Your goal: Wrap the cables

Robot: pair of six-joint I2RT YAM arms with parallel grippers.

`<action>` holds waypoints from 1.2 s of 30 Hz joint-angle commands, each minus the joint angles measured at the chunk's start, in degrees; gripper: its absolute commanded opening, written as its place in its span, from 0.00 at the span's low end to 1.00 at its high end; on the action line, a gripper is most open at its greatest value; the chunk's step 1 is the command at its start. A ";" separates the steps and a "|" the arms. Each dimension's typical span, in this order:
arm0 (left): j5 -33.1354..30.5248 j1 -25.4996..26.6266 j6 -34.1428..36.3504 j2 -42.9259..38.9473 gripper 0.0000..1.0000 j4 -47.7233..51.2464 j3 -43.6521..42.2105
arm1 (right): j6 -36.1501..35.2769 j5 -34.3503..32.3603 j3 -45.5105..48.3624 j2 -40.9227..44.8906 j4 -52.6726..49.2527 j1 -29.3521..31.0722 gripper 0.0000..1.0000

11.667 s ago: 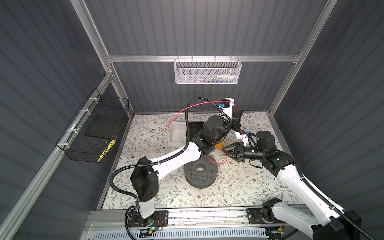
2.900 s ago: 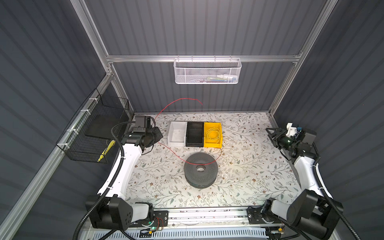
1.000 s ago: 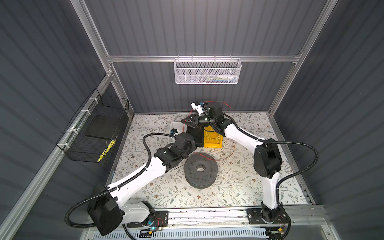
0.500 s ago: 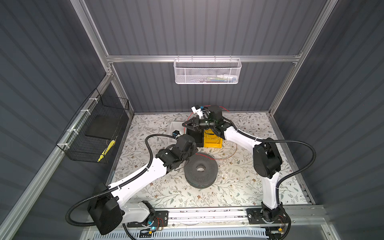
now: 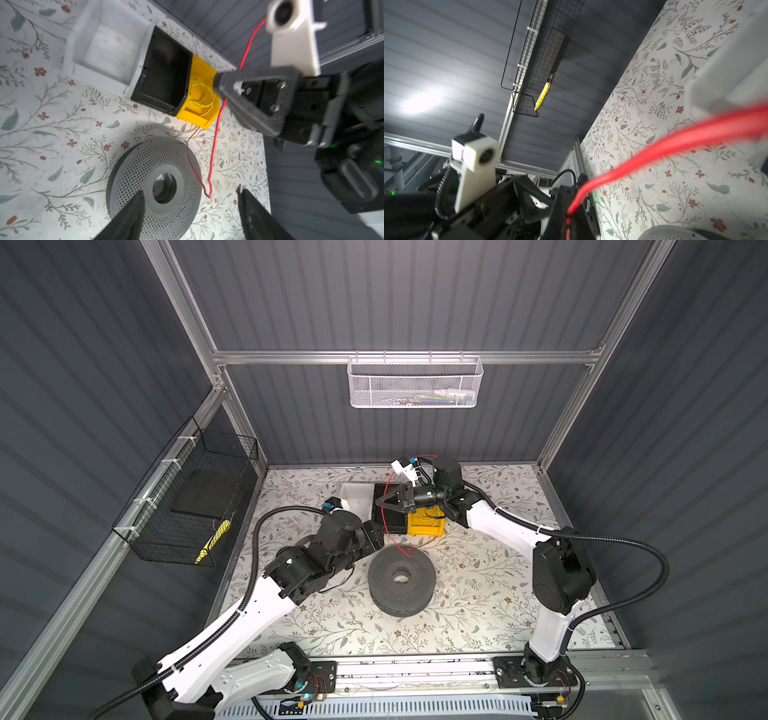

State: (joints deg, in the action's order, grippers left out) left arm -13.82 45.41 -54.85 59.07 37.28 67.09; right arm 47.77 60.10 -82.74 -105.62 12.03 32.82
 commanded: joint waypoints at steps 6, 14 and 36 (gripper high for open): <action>18.62 -17.19 9.31 2.76 0.80 -0.14 7.60 | -24.93 7.75 7.87 14.86 -22.66 -0.12 0.00; 61.06 -31.21 15.41 19.96 0.74 -16.55 12.12 | -43.59 5.95 9.49 23.87 -46.98 2.44 0.00; 70.18 -20.74 43.16 44.00 0.72 9.19 41.42 | -52.35 -0.51 4.95 18.61 -60.24 12.36 0.00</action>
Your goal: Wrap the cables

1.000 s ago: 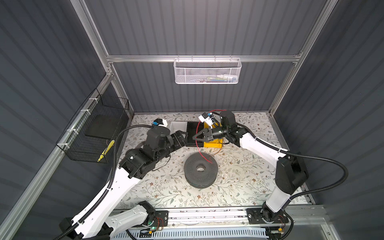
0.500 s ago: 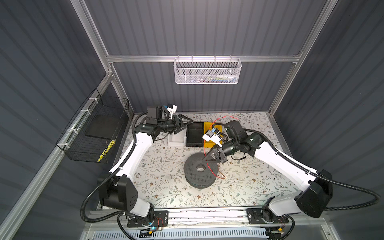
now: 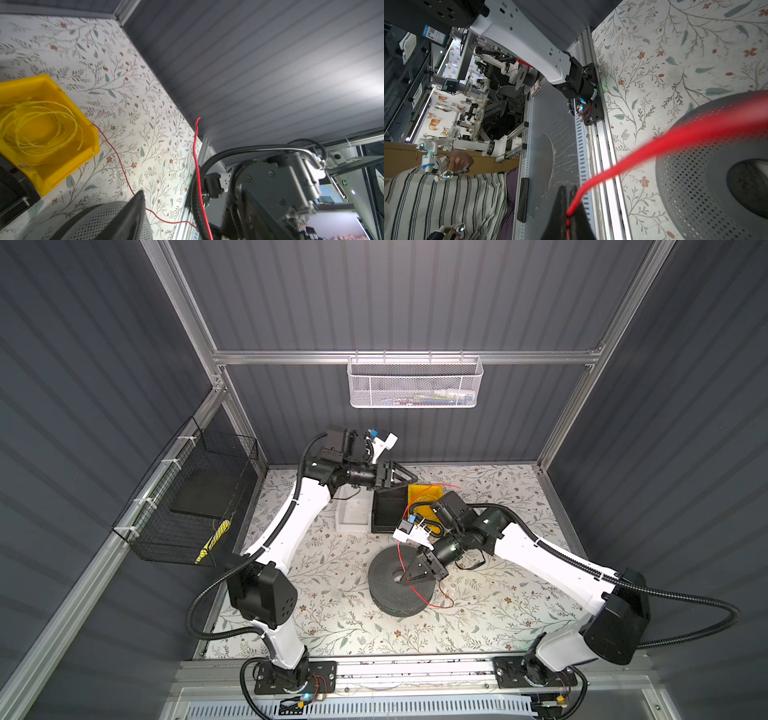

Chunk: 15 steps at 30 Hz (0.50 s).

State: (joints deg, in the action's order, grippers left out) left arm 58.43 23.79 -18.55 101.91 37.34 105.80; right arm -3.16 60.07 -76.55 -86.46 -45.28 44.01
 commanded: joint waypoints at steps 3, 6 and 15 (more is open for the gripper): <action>-1.14 0.92 6.12 1.33 0.70 6.95 1.91 | -0.73 -0.29 -0.58 -0.16 -1.93 1.69 0.00; 0.89 1.55 5.71 1.27 0.68 5.62 1.52 | -0.07 0.12 0.04 -0.03 -1.03 1.72 0.00; 2.10 2.44 8.27 0.96 0.48 7.95 0.90 | 0.35 1.78 -0.11 -0.81 -0.06 1.69 0.00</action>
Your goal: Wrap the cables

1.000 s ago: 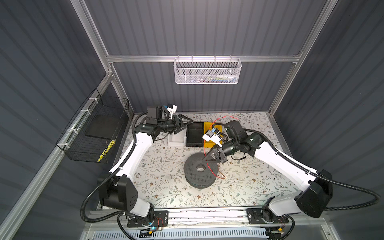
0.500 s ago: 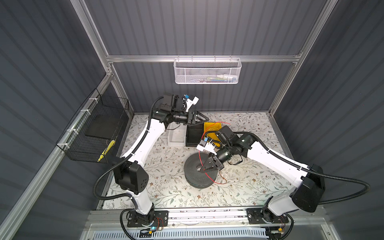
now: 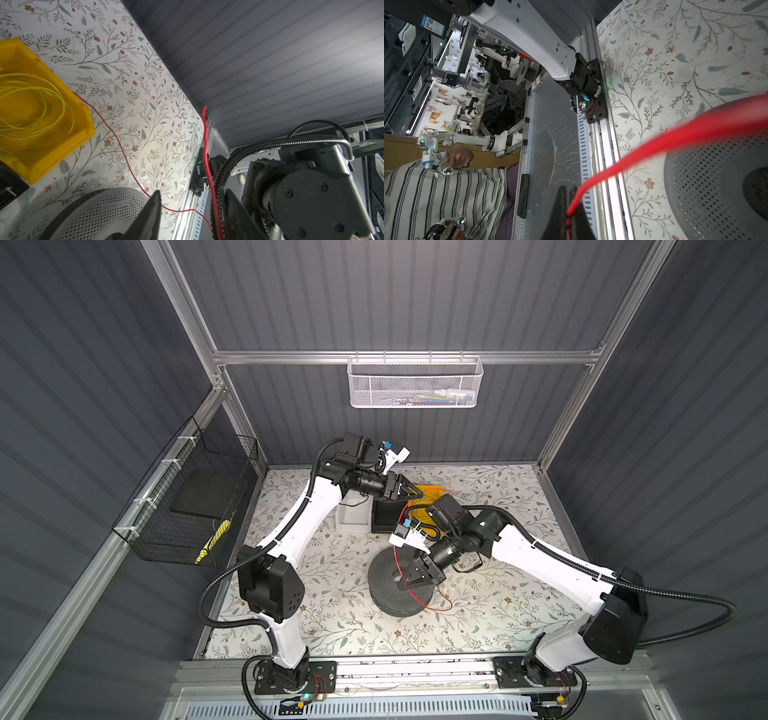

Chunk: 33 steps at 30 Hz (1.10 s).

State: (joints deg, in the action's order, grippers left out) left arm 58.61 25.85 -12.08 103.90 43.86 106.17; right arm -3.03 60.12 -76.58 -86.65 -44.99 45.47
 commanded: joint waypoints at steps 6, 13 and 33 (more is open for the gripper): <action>2.40 0.43 2.51 -2.41 0.21 0.95 -0.43 | 0.64 1.85 -0.45 -1.24 -0.30 0.07 0.00; -2.42 -1.05 -6.97 -7.95 0.00 -11.44 -5.19 | 0.60 -2.12 0.75 -0.61 -2.07 0.05 0.00; -58.17 -4.71 -43.36 -47.64 0.00 -32.77 -53.32 | 3.01 -24.06 12.32 5.22 -5.40 -3.04 0.00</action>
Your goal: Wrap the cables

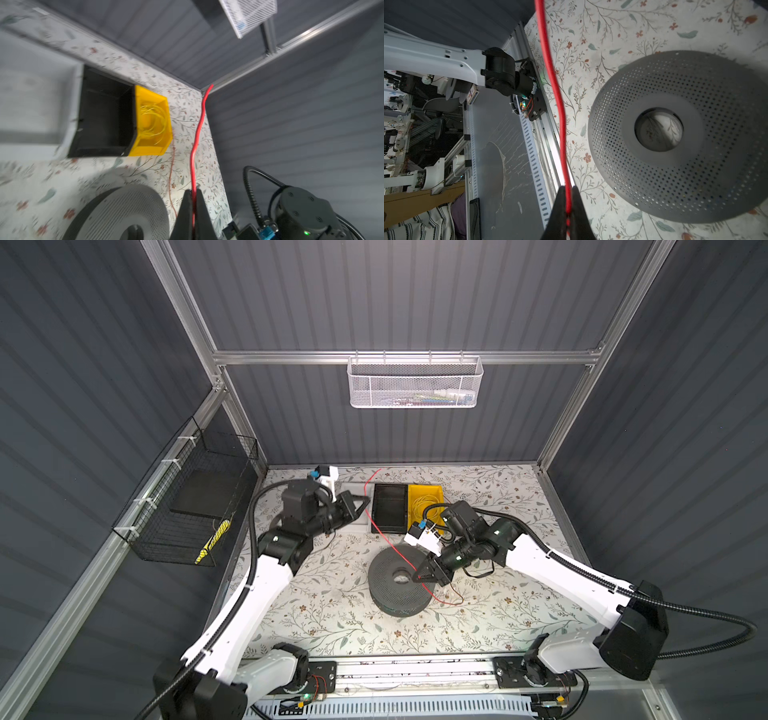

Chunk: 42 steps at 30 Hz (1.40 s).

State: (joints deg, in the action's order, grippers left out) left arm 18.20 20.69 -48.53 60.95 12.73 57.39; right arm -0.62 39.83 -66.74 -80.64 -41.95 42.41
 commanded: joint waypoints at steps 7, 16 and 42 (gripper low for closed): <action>-18.96 5.70 -7.95 -8.16 0.00 -5.10 -12.64 | 2.28 -0.77 3.55 -0.22 -6.83 0.27 0.00; -27.86 10.20 -12.09 -9.07 0.00 -12.27 -18.98 | 2.25 5.99 0.06 -1.56 -0.06 1.13 0.43; -27.16 20.33 -14.48 -4.96 0.00 -6.19 -13.68 | 0.15 -1.01 -14.34 -14.50 8.80 4.26 0.53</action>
State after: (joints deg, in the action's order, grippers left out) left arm -8.21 40.56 -62.24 55.77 5.30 42.06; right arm -0.43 39.48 -80.49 -94.78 -35.53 46.59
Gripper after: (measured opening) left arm 0.064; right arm 0.543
